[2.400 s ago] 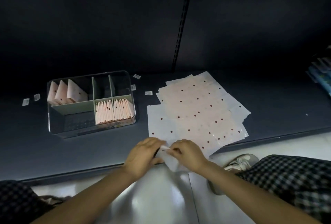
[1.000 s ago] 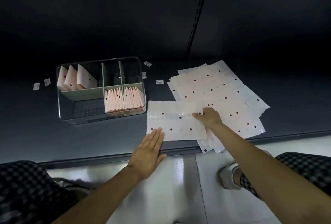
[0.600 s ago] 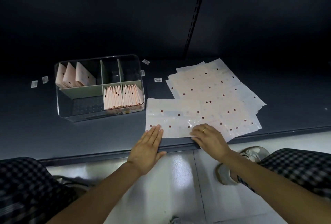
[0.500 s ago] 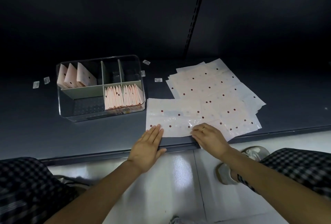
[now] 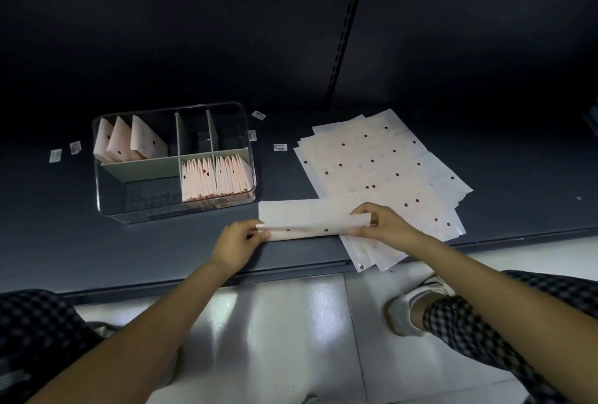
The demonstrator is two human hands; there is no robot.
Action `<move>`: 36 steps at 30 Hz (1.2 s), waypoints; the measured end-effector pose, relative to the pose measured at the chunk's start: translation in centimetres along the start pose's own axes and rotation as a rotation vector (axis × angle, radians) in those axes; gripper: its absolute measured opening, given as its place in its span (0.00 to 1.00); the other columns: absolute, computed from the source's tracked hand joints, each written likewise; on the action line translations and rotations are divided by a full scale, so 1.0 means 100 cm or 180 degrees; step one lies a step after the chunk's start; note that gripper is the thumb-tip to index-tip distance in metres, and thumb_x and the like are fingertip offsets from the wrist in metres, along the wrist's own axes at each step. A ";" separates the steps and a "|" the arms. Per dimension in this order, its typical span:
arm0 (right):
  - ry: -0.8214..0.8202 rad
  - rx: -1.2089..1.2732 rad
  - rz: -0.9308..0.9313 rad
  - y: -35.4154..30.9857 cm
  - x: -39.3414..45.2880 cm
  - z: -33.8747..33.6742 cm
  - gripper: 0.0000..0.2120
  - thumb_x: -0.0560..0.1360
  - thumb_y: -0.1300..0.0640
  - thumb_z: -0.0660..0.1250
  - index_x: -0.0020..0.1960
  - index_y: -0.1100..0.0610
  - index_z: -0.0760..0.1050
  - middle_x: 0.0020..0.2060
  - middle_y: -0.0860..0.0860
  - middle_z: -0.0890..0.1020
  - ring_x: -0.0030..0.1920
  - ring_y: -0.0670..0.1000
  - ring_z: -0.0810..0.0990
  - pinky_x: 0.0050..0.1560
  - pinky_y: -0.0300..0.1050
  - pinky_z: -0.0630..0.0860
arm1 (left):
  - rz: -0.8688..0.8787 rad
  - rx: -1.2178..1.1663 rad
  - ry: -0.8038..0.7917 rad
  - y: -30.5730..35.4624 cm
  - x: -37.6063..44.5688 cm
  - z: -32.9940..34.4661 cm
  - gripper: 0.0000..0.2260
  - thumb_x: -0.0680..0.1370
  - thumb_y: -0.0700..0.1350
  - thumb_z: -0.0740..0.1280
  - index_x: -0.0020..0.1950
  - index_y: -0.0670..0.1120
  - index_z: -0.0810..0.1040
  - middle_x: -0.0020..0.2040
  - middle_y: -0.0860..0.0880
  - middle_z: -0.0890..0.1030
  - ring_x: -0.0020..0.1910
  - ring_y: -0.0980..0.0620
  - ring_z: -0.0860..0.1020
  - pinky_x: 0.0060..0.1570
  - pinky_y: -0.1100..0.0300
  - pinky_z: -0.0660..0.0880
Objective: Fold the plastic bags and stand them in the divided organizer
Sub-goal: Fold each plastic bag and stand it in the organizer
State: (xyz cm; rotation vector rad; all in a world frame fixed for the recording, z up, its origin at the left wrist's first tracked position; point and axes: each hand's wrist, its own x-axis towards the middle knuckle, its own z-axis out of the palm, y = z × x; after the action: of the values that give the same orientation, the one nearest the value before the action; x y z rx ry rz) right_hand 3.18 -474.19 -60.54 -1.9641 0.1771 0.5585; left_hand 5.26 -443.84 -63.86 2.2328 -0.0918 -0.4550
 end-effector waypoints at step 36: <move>0.0184 -0.3214 -0.0888 0.017 0.039 0.082 0.29 0.81 0.42 0.44 0.77 0.52 0.39 0.74 0.44 0.37 0.75 0.47 0.36 0.74 0.45 0.34 | 0.0979 0.2665 -0.0325 -0.001 0.021 0.060 0.32 0.79 0.63 0.39 0.71 0.47 0.27 0.71 0.48 0.27 0.73 0.50 0.29 0.72 0.51 0.31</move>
State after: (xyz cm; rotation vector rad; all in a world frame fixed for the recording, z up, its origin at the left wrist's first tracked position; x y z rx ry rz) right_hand 3.52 -467.24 -66.58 -2.9111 -0.4269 0.4338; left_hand 5.06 -448.59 -68.09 2.9277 -0.7935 -0.3994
